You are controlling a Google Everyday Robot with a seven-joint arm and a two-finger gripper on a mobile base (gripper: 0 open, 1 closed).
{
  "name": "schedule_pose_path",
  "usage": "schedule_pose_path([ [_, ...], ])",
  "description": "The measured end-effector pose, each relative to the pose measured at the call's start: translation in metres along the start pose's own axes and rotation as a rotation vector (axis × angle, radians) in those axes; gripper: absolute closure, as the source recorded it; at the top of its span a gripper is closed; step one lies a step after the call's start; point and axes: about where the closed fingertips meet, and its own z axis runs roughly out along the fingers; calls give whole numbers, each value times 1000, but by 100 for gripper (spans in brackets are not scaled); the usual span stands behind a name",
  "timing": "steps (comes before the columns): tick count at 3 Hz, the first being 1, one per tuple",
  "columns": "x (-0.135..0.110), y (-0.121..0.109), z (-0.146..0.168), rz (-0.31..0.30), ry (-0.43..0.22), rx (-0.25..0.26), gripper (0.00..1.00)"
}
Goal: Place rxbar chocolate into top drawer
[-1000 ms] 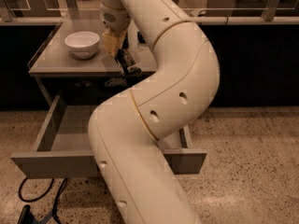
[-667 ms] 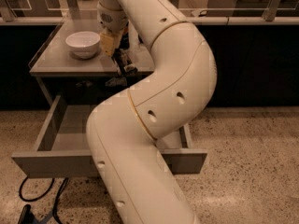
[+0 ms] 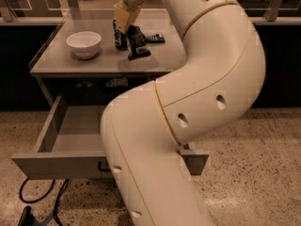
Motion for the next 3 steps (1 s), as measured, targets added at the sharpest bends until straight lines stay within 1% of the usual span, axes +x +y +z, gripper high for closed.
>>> schedule_pose_path([
  [1,-4,-4,4,2,-13,10,100],
  [2,-7,-13,17,76,-28,23,100],
  [3,17,2,39,151,-43,-156,100],
])
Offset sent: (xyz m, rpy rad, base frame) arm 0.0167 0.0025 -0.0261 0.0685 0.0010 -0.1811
